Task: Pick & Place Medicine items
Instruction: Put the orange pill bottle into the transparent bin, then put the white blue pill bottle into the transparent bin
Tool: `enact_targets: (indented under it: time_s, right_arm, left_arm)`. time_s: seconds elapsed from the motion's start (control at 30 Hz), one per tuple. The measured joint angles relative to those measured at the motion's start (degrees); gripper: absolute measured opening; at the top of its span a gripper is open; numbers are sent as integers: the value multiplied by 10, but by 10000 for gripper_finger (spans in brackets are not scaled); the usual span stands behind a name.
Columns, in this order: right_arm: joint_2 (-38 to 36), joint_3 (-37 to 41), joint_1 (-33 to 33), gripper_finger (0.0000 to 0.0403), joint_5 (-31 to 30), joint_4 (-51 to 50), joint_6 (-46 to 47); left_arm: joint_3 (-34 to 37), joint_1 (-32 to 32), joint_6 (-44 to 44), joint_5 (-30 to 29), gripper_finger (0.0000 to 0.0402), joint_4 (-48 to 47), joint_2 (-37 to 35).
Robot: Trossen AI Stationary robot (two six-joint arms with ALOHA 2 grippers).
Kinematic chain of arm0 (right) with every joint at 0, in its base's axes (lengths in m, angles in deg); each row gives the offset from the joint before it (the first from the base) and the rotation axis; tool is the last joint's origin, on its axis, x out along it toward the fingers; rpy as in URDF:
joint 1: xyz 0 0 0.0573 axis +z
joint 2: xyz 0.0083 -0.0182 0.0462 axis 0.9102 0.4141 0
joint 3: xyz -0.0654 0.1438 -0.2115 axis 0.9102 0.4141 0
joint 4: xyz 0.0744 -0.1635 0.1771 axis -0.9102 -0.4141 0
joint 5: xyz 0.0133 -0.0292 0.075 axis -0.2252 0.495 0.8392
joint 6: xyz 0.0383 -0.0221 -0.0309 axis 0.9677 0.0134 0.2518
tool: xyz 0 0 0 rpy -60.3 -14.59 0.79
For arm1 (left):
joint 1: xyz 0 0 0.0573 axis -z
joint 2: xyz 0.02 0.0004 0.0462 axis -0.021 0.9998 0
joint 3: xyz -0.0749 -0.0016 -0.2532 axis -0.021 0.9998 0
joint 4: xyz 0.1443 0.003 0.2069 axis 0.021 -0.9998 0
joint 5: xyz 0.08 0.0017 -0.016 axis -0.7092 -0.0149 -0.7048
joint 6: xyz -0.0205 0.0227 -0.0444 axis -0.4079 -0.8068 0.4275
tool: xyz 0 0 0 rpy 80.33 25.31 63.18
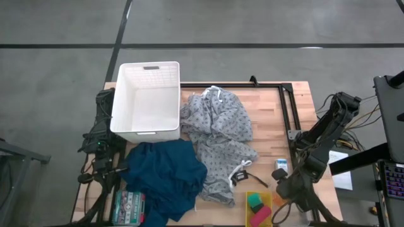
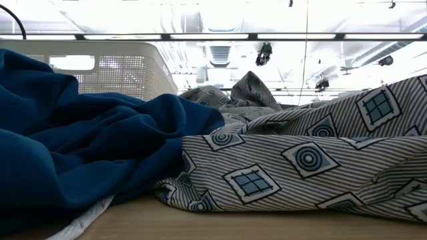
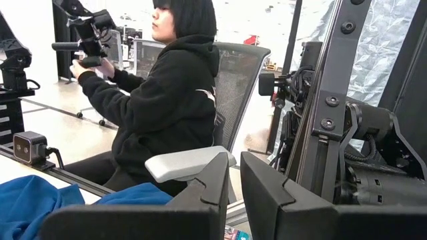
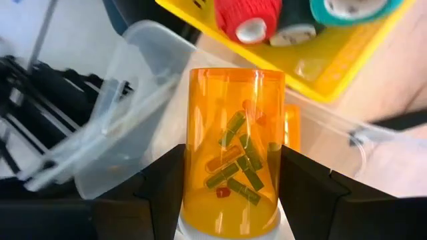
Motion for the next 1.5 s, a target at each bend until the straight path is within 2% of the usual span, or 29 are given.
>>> enact_targets:
  time_s: [0.4, 0.8, 1.5]
  right_arm:
    - [0, 56, 0, 206, 15, 18, 2]
    - [0, 57, 0, 209, 14, 28, -2]
    - [0, 57, 0, 334, 12, 29, 0]
  left_arm:
    - [0, 0, 0, 0, 47, 0, 0]
    - [0, 0, 0, 0, 47, 0, 0]
    - [0, 0, 0, 0, 47, 0, 0]
